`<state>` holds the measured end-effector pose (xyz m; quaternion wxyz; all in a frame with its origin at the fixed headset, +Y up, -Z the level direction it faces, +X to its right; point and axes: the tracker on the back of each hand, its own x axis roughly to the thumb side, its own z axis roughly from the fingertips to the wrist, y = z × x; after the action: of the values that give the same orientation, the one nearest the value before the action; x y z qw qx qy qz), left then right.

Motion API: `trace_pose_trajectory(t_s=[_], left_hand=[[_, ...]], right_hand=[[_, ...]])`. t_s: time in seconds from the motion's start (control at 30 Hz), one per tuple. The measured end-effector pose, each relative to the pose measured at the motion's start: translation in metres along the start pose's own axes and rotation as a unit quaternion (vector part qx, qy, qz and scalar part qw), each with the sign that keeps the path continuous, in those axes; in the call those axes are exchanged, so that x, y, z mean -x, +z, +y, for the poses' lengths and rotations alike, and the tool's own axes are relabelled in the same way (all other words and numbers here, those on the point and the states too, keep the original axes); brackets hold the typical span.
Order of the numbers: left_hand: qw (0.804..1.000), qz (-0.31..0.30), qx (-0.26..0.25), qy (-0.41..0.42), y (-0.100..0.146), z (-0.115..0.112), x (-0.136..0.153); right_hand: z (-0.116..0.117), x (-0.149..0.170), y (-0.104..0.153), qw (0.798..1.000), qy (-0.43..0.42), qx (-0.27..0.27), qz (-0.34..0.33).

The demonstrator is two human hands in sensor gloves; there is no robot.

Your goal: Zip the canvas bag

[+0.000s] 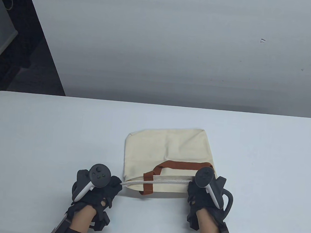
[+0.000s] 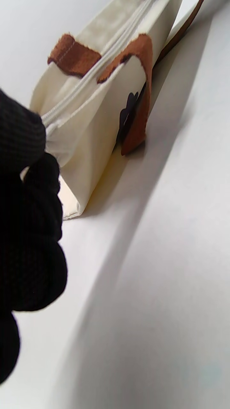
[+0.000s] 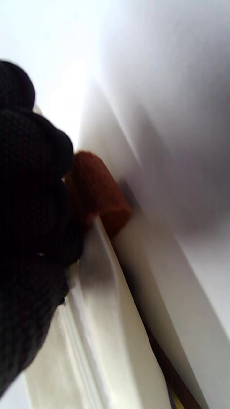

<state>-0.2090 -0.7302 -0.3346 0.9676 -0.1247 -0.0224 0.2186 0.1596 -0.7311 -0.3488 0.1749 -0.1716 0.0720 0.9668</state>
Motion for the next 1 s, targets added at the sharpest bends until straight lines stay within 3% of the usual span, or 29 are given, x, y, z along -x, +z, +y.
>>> trace_pose_trajectory(t_s=[0.43,0.63,0.87,1.0], left_hand=[[0.997,0.047,-0.061,0.000,0.001,0.011,0.017],[0.996,0.051,-0.071,0.001,0.002,0.012,0.018],[0.996,0.050,-0.073,0.012,0.005,0.016,0.017],[0.997,0.048,-0.060,0.001,0.004,0.013,0.014]], right_hand=[[-0.014,0.030,-0.005,0.995,0.001,0.045,0.088],[-0.013,0.028,-0.004,0.995,0.002,0.055,0.088],[-0.008,0.028,-0.005,0.997,0.009,0.021,0.070],[0.013,0.032,-0.014,0.992,0.069,-0.050,0.091]])
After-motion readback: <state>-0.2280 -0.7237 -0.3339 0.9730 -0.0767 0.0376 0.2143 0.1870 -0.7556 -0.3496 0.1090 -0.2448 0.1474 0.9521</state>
